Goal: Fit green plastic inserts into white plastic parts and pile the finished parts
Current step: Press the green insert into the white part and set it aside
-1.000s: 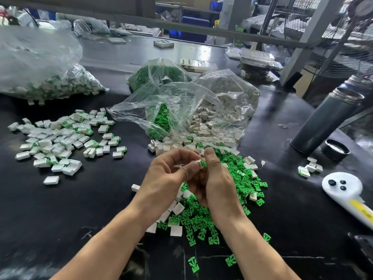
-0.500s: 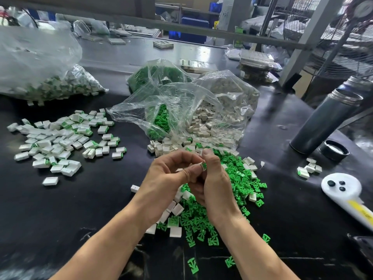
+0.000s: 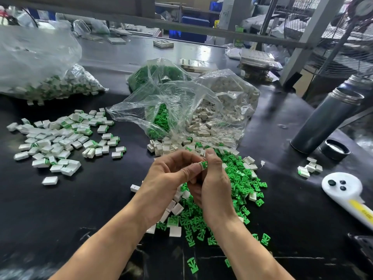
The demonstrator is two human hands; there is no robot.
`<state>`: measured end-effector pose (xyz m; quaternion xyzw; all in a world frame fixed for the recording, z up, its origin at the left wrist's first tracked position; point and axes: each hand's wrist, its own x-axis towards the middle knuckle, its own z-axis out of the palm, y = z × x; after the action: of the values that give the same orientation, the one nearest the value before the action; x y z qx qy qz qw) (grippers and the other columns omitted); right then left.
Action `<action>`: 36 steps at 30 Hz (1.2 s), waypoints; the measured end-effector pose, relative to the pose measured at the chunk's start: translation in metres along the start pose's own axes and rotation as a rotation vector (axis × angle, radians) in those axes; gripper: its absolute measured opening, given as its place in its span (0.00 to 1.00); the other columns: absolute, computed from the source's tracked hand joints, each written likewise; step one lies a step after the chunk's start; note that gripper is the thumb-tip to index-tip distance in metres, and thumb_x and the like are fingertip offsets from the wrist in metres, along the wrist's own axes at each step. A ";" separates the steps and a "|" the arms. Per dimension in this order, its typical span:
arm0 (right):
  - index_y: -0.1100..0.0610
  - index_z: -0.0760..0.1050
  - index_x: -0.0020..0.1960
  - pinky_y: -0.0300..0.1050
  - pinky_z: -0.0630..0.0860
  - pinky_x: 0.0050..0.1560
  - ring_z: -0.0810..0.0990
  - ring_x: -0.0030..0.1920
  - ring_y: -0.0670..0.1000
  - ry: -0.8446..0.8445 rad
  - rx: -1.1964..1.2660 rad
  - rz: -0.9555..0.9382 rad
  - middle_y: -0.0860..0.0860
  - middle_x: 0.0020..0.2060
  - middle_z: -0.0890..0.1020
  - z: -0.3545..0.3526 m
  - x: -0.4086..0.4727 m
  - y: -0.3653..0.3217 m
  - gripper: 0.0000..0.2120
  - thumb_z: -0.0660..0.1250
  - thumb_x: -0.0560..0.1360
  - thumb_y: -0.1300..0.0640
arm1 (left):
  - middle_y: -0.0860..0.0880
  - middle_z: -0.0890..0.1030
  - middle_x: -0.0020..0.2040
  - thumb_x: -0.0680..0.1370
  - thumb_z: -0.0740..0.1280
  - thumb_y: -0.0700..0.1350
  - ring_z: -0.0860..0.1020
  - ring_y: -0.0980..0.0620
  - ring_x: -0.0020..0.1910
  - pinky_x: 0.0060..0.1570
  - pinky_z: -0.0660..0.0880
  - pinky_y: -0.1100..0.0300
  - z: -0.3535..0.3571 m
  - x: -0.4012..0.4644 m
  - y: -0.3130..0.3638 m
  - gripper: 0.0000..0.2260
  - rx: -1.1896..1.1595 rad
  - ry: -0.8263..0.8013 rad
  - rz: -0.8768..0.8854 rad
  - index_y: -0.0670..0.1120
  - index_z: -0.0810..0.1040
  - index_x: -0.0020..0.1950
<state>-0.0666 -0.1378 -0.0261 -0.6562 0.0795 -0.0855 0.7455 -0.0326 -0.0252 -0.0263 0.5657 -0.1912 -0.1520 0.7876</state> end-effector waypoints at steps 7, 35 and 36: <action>0.42 0.81 0.33 0.31 0.70 0.27 0.75 0.27 0.38 -0.004 -0.060 -0.098 0.41 0.24 0.76 0.001 0.002 0.002 0.30 0.48 0.84 0.40 | 0.44 0.82 0.41 0.76 0.73 0.41 0.78 0.50 0.40 0.47 0.77 0.56 -0.002 0.001 0.000 0.07 -0.002 0.009 -0.009 0.39 0.84 0.51; 0.42 0.83 0.34 0.31 0.70 0.28 0.77 0.27 0.38 0.045 -0.067 -0.093 0.42 0.26 0.79 -0.005 0.012 0.010 0.27 0.50 0.82 0.42 | 0.44 0.86 0.46 0.76 0.74 0.46 0.83 0.51 0.44 0.48 0.78 0.56 0.005 0.001 -0.005 0.08 0.125 0.045 0.036 0.43 0.85 0.51; 0.42 0.83 0.34 0.31 0.70 0.29 0.77 0.28 0.38 0.053 -0.066 -0.084 0.41 0.26 0.79 -0.005 0.013 0.011 0.27 0.51 0.81 0.41 | 0.44 0.86 0.46 0.76 0.74 0.45 0.83 0.51 0.44 0.49 0.78 0.56 0.005 0.002 -0.005 0.08 0.126 0.054 0.033 0.43 0.85 0.52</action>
<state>-0.0550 -0.1439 -0.0372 -0.6807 0.0747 -0.1314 0.7168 -0.0336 -0.0316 -0.0294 0.6149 -0.1883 -0.1116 0.7576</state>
